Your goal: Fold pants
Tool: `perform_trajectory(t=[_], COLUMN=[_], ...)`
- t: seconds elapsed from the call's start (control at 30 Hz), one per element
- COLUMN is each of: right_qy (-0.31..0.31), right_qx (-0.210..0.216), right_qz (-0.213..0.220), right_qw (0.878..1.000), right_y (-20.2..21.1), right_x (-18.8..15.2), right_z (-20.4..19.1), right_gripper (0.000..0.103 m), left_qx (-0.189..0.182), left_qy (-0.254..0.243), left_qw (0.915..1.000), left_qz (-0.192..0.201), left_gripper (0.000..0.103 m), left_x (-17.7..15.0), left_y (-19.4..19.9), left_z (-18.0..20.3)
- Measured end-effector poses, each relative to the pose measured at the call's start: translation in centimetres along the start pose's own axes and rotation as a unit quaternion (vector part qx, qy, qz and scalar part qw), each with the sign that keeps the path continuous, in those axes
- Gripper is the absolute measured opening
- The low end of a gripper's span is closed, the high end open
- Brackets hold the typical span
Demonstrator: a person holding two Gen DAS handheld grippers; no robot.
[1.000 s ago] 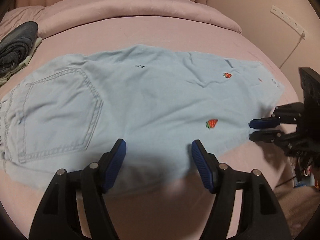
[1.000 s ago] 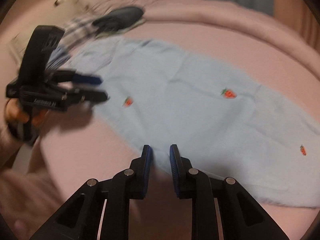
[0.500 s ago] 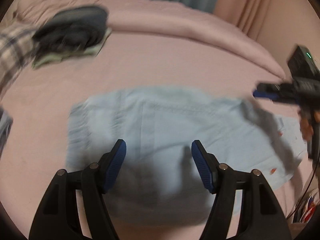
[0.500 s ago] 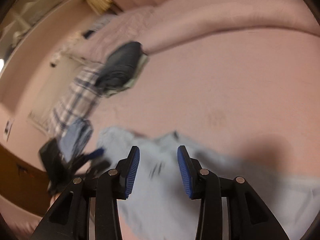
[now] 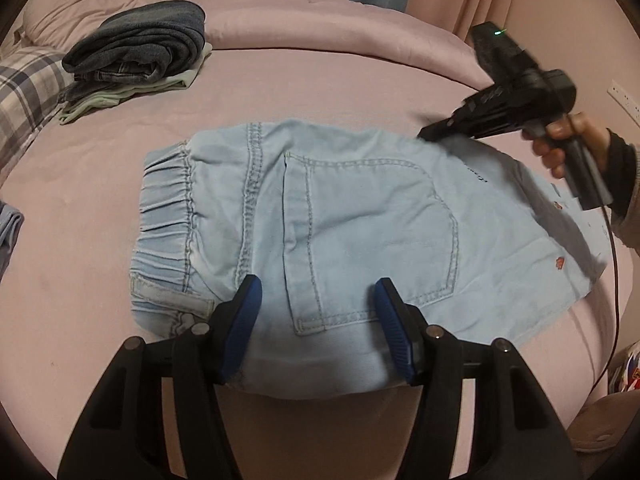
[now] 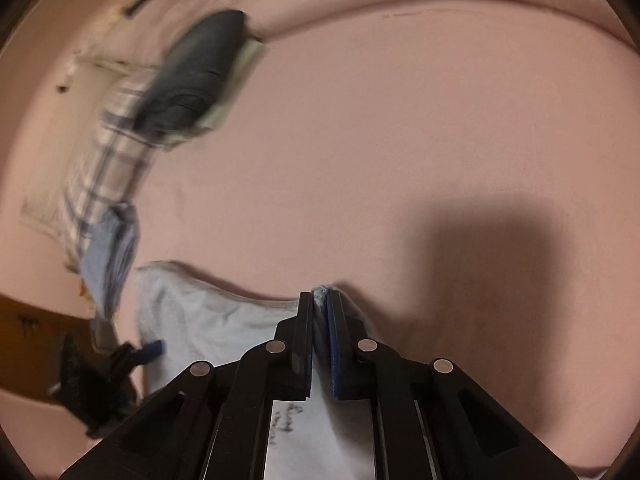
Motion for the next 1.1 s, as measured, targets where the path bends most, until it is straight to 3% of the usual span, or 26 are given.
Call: perform_trajectory(t=[0.07,0.17,0.27,0.33,0.47,0.57,0.6,0.67,0.77,0.83,0.9,0.93,1.0,1.1], right_qy=[0.036,0.005,0.028,0.065,0.144,0.160,0.173,0.195,0.143,0.117,0.088,0.067,0.024,-0.029], right_qx=[-0.034,-0.067,-0.054,-0.046,-0.081,-0.099,-0.111,-0.119,-0.074,-0.073,-0.101,-0.119,-0.173,-0.213], right_qz=[0.016,0.076,0.121,0.115,0.069,0.029,0.027,0.061,0.053,0.089,0.138,0.158,0.183,0.192], right_qw=[0.999,0.995,0.991,0.990,0.984,0.982,0.978,0.972,0.985,0.986,0.981,0.978,0.967,0.957], right_y=[-0.6,2.1,5.1,6.2,5.3,3.5,3.3,4.6,7.1,9.5,12.3,13.4,14.9,16.3], right_x=[0.2,0.1,-2.2,-5.2,-13.1,-18.7,-20.7,-23.0,-25.0,-25.3,-25.3,-25.3,-25.5,-27.0], right_z=[-0.8,-0.6,-2.5,-4.3,-6.6,-6.8,-6.7,-7.0,-5.9,-5.0,-2.8,-1.5,1.5,5.8], right_gripper=[0.008,0.011,0.011,0.011,0.011,0.012,0.012,0.012,0.014,0.017,0.030,0.037,0.038,0.038], left_qx=[0.004,0.010,0.013,0.014,0.027,0.032,0.033,0.041,0.058,0.048,0.051,0.030,-0.003,0.016], left_qy=[-0.003,-0.008,-0.006,-0.005,-0.010,-0.016,-0.018,-0.017,-0.017,-0.039,-0.067,-0.071,-0.069,-0.104], left_qw=[1.0000,0.9999,0.9999,0.9998,0.9994,0.9992,0.9991,0.9987,0.9976,0.9979,0.9965,0.9971,0.9976,0.9944], left_qz=[0.001,-0.004,-0.009,-0.012,-0.019,-0.019,-0.019,-0.024,-0.034,-0.020,-0.003,0.001,0.009,-0.015], left_gripper=[0.059,0.059,0.059,0.059,0.060,0.060,0.060,0.060,0.060,0.068,0.077,0.077,0.077,0.079], left_x=[0.0,-0.1,0.0,0.1,0.1,0.1,0.0,0.1,0.4,0.4,0.3,0.3,0.3,-0.6], left_y=[0.0,0.2,0.3,0.2,0.0,-0.1,-0.1,0.0,0.8,1.7,2.2,2.3,2.4,0.9], left_z=[0.0,0.2,0.3,0.3,0.4,0.5,0.5,0.6,1.6,3.6,5.9,7.0,8.8,10.6])
Point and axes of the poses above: each gripper's, at about its wrist camera, not at the fingertips, and y roughly against the way its jaws point, z to its right, x to its top, the point moved 4 cm from there along -y, roughly the way its jaws point, and after that the axes turned 2 degrees about y, right-handed, at the moved point
